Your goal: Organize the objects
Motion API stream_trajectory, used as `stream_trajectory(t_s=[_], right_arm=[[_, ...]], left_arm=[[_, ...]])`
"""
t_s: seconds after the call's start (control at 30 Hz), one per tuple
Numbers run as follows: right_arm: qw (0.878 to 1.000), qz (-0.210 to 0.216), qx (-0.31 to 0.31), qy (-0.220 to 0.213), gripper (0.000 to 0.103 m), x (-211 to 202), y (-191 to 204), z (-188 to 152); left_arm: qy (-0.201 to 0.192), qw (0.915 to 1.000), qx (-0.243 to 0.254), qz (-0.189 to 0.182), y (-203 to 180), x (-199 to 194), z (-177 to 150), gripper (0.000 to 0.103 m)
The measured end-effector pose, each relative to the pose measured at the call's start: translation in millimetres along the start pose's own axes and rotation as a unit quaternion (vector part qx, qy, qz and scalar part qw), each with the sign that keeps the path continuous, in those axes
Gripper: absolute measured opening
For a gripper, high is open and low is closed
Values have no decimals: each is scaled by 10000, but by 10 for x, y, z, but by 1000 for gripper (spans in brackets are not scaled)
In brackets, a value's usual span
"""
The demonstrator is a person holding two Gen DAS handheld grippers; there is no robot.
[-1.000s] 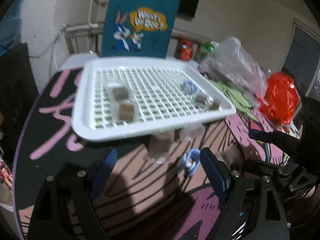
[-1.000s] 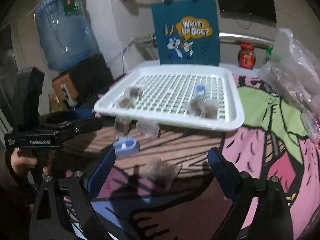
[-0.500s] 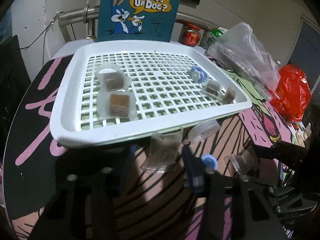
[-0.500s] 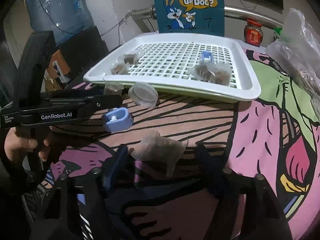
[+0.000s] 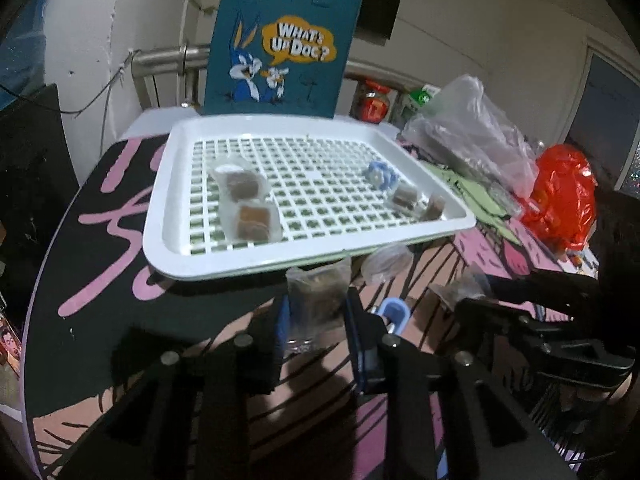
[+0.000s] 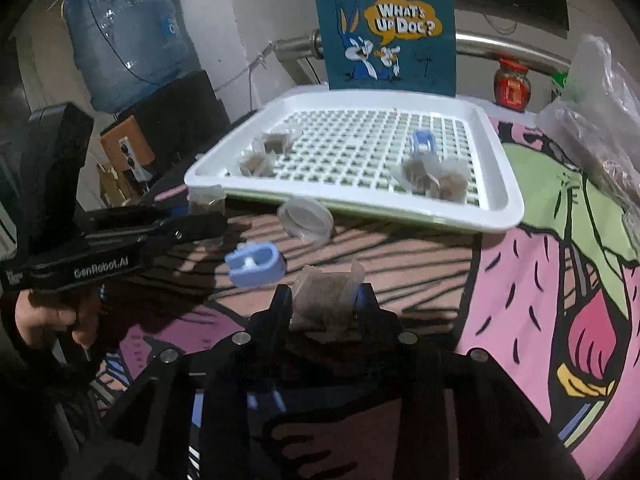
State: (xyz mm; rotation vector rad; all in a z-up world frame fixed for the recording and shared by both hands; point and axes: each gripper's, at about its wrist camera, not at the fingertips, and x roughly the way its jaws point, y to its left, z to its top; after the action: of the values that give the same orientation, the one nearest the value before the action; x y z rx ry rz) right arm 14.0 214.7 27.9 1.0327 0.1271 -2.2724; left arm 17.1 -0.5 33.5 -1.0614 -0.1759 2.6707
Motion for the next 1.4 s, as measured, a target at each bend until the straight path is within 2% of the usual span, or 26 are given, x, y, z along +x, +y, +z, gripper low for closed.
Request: stream_trajectory(t_s=[0.13, 0.27, 0.6, 1.4], right_arm=[[9991, -208, -167, -319, 32, -37, 73, 86], [9964, -537, -375, -544, 32, -41, 113, 33], [9954, -445, -150, -838, 32, -168, 33, 3], [9954, -366, -111, -884, 32, -193, 5, 16]], left_arm=[[-232, 9996, 148, 118, -32, -35, -27, 26], [-373, 9989, 204, 170, -54, -79, -31, 26], [-528, 9979, 337, 186, -106, -132, -49, 26], [-495, 9980, 361, 142, -133, -113, -53, 26]])
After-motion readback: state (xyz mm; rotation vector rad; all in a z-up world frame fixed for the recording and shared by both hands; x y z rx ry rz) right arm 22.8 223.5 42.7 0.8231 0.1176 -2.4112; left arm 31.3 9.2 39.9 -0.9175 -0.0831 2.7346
